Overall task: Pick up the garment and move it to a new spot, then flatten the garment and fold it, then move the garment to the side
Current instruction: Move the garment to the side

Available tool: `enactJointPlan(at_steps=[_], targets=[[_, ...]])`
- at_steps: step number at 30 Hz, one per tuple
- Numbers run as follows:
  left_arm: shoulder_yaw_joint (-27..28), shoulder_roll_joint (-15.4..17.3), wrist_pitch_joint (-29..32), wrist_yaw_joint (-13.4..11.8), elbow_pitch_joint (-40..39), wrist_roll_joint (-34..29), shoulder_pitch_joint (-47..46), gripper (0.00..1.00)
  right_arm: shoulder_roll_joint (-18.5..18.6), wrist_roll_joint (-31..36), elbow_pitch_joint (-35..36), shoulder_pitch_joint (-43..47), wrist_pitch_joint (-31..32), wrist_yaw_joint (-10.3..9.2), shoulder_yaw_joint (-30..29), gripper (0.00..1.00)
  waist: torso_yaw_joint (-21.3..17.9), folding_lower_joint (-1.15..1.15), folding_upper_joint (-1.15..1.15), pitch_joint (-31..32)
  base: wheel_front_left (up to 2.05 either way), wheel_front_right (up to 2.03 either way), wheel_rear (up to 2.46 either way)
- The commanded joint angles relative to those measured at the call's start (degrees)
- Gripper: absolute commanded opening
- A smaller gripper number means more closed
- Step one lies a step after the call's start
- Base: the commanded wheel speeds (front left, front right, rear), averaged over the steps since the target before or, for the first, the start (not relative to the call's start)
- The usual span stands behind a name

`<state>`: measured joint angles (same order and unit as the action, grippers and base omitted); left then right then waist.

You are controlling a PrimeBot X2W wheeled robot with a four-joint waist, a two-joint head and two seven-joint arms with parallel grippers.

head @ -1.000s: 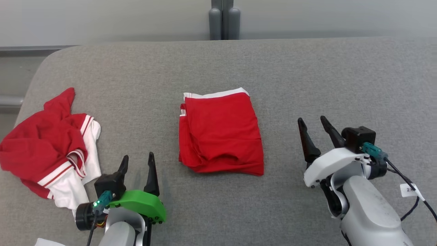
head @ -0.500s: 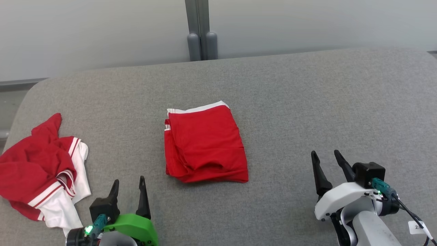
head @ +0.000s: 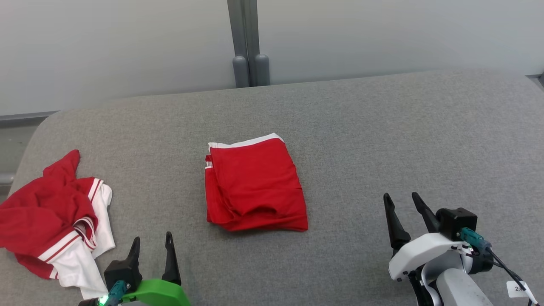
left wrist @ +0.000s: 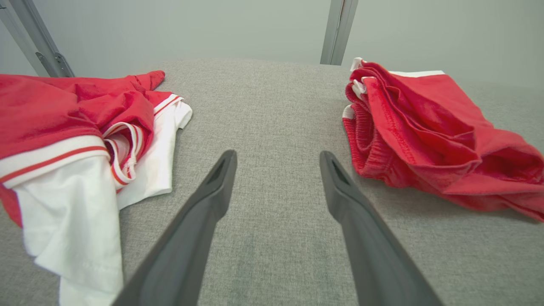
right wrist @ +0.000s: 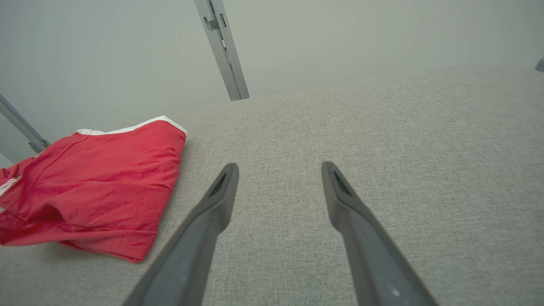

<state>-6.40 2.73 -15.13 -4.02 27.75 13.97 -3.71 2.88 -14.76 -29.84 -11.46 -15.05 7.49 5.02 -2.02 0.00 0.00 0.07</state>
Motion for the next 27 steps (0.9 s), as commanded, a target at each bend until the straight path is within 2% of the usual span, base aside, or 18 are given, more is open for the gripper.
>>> enactJointPlan(at_steps=[1, 7, 14, 21, 27], targets=[[-0.19, 0.31, -0.02, 0.15, -0.29, -0.13, 0.52, 1.00, 0.08, 0.37, 0.16, 0.09, -0.17, 0.00, -0.04, 1.00, 0.40, 0.00, 0.00, -0.37, 0.00, 0.00, 0.00], [-1.75, 0.30, -0.02, 0.16, -0.59, 0.51, -1.67, 1.00, 0.06, 1.70, -0.34, -2.62, -0.17, 0.00, 1.88, 1.00, 2.75, 0.00, 0.00, -3.51, 0.00, 0.00, 0.00], [-5.39, 0.31, -0.02, -0.65, -0.65, 1.79, -5.64, 1.00, 0.08, 4.90, -4.10, -11.02, -0.18, 0.00, 6.08, 1.00, 8.71, 0.00, 0.00, -9.87, 0.00, 0.00, 0.00], [-7.34, 0.28, -0.02, -1.17, -0.62, 2.49, -7.59, 1.00, 0.15, 6.10, -11.93, -18.00, -0.17, 0.00, 7.80, 1.00, 13.63, 0.00, 0.00, -12.76, 0.00, 0.00, 0.00], [-8.60, 0.28, -0.02, -1.44, -1.19, 2.77, -8.07, 1.00, 0.16, 6.15, -20.85, -21.15, -0.17, 0.00, 9.14, 1.00, 16.11, 0.00, 0.00, -13.85, 0.00, 0.00, 0.00]])
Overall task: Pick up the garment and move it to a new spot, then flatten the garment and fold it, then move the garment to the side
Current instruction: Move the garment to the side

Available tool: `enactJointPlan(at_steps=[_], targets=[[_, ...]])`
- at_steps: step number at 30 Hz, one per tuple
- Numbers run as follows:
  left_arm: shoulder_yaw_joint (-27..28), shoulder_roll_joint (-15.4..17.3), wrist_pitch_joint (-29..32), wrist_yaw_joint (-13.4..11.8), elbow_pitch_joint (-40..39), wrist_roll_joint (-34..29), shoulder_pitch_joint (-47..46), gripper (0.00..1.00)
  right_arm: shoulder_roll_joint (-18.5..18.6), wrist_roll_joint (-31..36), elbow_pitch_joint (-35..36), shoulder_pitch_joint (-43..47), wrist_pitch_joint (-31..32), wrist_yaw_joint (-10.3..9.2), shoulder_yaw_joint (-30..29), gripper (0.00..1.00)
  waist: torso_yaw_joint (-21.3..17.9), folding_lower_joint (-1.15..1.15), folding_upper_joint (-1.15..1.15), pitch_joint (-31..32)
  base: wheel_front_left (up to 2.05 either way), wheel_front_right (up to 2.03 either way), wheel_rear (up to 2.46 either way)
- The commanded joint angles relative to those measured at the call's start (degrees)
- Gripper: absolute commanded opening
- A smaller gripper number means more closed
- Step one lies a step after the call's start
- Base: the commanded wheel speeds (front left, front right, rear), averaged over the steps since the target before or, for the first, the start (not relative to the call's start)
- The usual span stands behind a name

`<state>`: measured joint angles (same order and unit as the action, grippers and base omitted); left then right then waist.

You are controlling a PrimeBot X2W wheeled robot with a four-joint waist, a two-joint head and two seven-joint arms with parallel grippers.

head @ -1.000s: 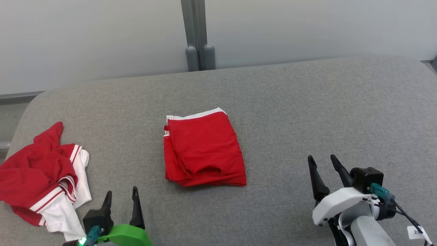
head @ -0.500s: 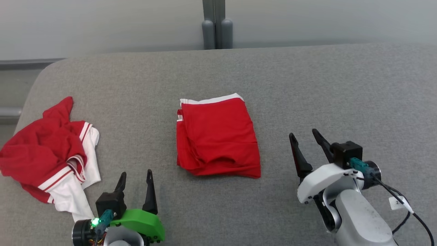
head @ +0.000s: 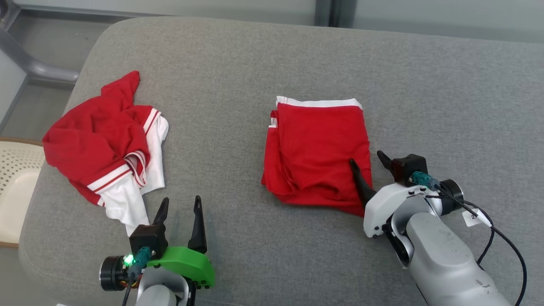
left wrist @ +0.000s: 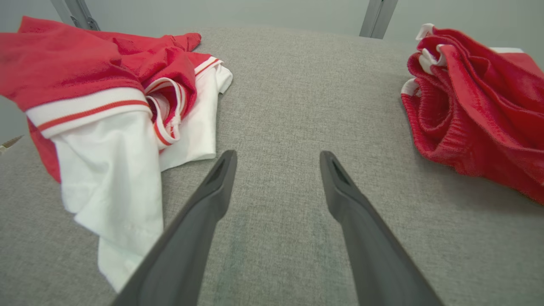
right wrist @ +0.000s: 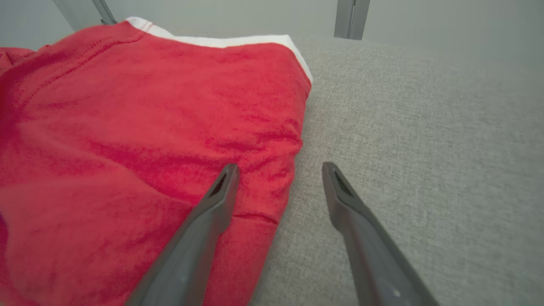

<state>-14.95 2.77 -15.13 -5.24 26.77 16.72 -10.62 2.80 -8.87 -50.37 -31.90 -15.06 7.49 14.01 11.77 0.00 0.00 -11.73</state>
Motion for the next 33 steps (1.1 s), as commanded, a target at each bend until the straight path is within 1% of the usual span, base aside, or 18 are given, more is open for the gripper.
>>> enactJointPlan(at_steps=[1, 3, 4, 6, 10, 16, 21, 28, 33], targets=[[-0.19, 0.23, -0.02, -0.33, -0.30, 0.15, -1.22, 1.00, 0.23, 0.44, -1.39, -1.24, -0.16, 0.00, 0.44, 1.00, 2.52, 0.00, 0.00, -2.23, 0.00, 0.00, 0.00], [-0.56, 0.23, -0.02, -0.42, -0.59, 0.35, -1.43, 1.00, 0.23, 0.22, -4.10, -2.12, -0.14, 0.00, 0.90, 0.98, 2.89, 0.00, 0.00, -2.73, 0.00, 0.00, 0.00], [-0.66, 0.23, -0.02, -0.52, -0.77, 0.50, -1.50, 1.00, 0.23, 0.35, -5.26, -2.60, -0.01, 0.00, 1.14, 0.75, 2.98, 0.00, 0.00, -2.92, 0.00, 0.00, 0.00], [-0.82, 0.23, -0.02, -0.71, -0.98, 0.58, -1.51, 1.00, 0.22, 0.25, -6.55, -3.30, 0.02, 0.00, 1.39, 0.00, 2.93, 0.00, 0.00, -3.19, 0.00, 0.00, 0.00], [-0.57, 0.23, -0.02, -0.79, -0.92, 0.05, -1.69, 1.00, 0.47, 0.89, -6.48, -4.65, 0.04, -0.06, 0.53, 0.00, 1.56, 0.00, 0.00, -3.14, 0.00, 0.00, 0.00], [-0.48, 0.23, -0.02, 0.28, -0.19, -1.46, -2.24, 1.00, 0.31, 0.71, -2.50, -3.89, -0.04, -0.05, -0.52, 0.00, -4.93, 0.00, 0.00, -1.13, 0.00, 0.00, 0.00], [-0.71, 0.25, -0.02, 1.23, 0.52, -2.05, -2.73, 1.00, 0.27, -0.90, -0.86, -1.89, -0.06, -0.04, 0.59, 0.00, -12.88, 0.00, 0.00, 0.69, 0.00, 0.00, 0.00], [-2.05, 0.26, -0.02, 2.03, 1.19, -2.35, -2.84, 1.00, 0.21, -3.84, 0.12, 0.76, -0.09, -0.04, 3.07, 0.00, -25.05, 0.00, 0.00, 2.39, 0.00, 0.00, 0.00], [-2.76, 0.27, -0.02, 2.57, 1.73, -2.60, -2.12, 1.00, 0.18, -5.68, 1.26, 2.62, -0.09, -0.04, 4.27, 0.00, -32.21, 0.00, 0.00, 3.04, 0.00, 0.00, 0.00]])
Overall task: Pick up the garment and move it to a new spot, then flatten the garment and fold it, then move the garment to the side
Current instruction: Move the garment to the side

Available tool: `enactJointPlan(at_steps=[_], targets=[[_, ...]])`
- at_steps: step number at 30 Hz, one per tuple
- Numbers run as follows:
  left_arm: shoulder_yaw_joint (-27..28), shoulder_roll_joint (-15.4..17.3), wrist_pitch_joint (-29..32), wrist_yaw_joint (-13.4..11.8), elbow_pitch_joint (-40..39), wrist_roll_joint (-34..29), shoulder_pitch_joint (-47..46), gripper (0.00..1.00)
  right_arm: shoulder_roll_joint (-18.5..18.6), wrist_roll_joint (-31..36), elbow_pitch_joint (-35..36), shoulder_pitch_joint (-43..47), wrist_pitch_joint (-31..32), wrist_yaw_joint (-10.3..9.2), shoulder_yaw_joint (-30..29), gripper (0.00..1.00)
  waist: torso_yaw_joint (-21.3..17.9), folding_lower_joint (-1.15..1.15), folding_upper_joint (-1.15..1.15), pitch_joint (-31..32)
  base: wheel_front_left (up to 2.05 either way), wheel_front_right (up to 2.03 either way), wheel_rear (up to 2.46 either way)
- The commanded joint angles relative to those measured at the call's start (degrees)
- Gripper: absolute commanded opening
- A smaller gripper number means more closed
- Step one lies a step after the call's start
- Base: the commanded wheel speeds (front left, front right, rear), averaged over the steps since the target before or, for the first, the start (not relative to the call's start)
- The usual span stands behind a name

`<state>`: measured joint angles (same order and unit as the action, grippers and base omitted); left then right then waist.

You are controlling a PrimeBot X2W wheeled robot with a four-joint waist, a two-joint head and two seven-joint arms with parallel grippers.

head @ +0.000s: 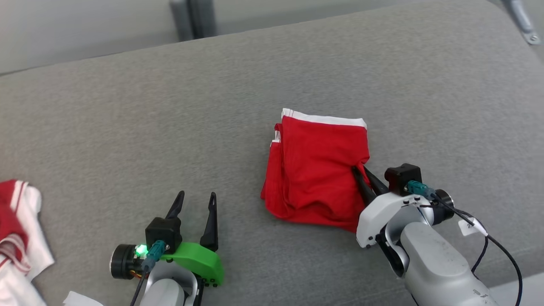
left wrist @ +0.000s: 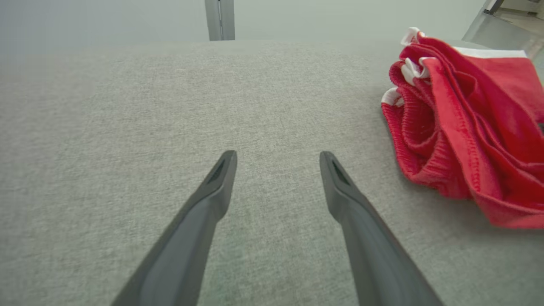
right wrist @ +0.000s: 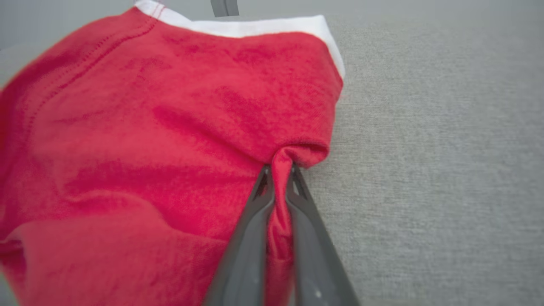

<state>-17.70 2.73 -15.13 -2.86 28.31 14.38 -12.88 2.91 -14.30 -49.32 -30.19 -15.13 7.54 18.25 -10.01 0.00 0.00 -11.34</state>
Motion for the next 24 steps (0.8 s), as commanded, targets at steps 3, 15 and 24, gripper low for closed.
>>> enactJointPlan(at_steps=[3, 15, 24], targets=[[-0.14, 0.31, -0.02, 0.33, 0.14, -0.37, 0.21, 1.00, 0.05, -1.89, 1.19, 1.89, -0.02, -0.10, 0.76, 0.00, -13.89, 0.00, 0.00, 2.37, 0.00, 0.00, 0.00], [-1.18, 0.38, -0.02, 1.24, -0.62, -2.74, -3.42, 1.00, 0.69, 0.43, 3.28, -1.51, -0.02, -0.10, -3.40, 0.00, -14.57, 0.00, 0.00, -3.98, 0.00, 0.00, 0.00], [-1.94, 0.39, -0.02, 2.55, -4.65, -7.10, -9.25, 1.00, 7.39, 7.79, -2.42, -14.19, -0.02, -0.10, -13.64, 0.00, -6.12, 0.00, 0.00, -14.38, 0.00, 0.00, 0.00]])
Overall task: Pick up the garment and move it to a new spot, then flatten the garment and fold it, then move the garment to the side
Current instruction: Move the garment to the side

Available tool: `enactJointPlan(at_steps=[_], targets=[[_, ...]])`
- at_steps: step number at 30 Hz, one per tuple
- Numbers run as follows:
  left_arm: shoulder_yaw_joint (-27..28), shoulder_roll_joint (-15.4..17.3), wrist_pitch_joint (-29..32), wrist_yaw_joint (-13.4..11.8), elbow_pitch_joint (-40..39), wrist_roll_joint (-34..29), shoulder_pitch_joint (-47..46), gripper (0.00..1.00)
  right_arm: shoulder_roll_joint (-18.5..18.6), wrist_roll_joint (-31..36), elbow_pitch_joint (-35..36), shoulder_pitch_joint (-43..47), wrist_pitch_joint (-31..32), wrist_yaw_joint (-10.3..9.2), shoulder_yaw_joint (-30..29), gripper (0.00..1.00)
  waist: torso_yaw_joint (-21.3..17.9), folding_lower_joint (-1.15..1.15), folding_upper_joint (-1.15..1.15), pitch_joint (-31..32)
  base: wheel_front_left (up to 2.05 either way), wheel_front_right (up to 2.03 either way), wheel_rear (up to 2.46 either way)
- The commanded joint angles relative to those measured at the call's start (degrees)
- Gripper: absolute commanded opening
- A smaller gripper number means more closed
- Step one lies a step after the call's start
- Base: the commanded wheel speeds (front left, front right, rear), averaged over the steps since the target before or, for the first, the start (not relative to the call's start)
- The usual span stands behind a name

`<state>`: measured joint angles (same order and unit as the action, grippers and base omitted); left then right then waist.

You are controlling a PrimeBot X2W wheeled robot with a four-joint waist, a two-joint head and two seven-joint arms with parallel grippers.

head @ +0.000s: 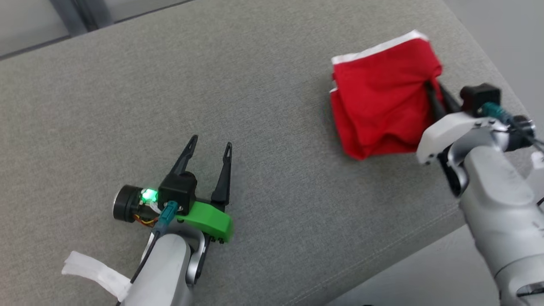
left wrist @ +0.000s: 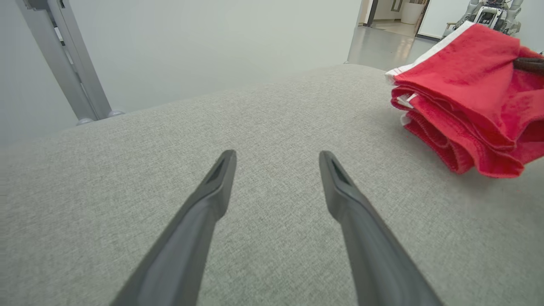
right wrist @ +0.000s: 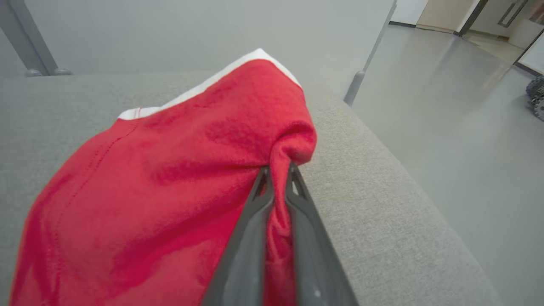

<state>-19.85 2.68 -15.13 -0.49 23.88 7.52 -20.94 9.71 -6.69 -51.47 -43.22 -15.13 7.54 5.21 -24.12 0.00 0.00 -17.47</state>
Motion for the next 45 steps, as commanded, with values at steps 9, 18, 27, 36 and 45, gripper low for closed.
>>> enactJointPlan(at_steps=[9, 18, 27, 36, 45], targets=[[0.05, 0.41, -0.02, 0.80, -2.48, -2.98, -3.88, 1.00, 9.73, 9.15, -9.75, -11.18, -0.02, -0.09, -14.68, 0.00, 14.92, 0.00, 0.00, -14.43, 0.00, 0.00, 0.00], [0.15, 0.64, 0.03, 0.36, -2.86, -2.29, -3.04, 1.00, 14.03, 23.28, -9.45, -9.89, -0.02, -0.09, -37.79, 1.00, 17.44, 0.00, 0.00, -13.94, 0.00, 0.00, 0.00], [1.28, 0.46, 0.02, -1.27, -4.15, -0.36, -0.53, 1.00, 5.04, 20.68, 6.64, -7.29, -0.02, -0.10, -33.44, 1.00, 18.34, 0.00, 0.00, -8.60, 0.00, 0.00, 0.00], [3.88, 0.36, 0.00, -3.04, -4.30, 1.87, 2.44, 1.00, -0.34, 9.15, 18.18, 4.36, -0.02, -0.10, -19.23, 1.00, 20.80, 0.00, 0.00, -2.40, 0.00, 0.00, 0.00], [6.75, 0.36, -0.01, -4.15, -3.54, 3.30, 6.04, 1.00, -3.19, 3.62, 21.26, 16.09, -0.02, -0.10, -14.07, 1.00, 23.45, 0.00, 0.00, 3.24, 0.00, 0.00, 0.00]])
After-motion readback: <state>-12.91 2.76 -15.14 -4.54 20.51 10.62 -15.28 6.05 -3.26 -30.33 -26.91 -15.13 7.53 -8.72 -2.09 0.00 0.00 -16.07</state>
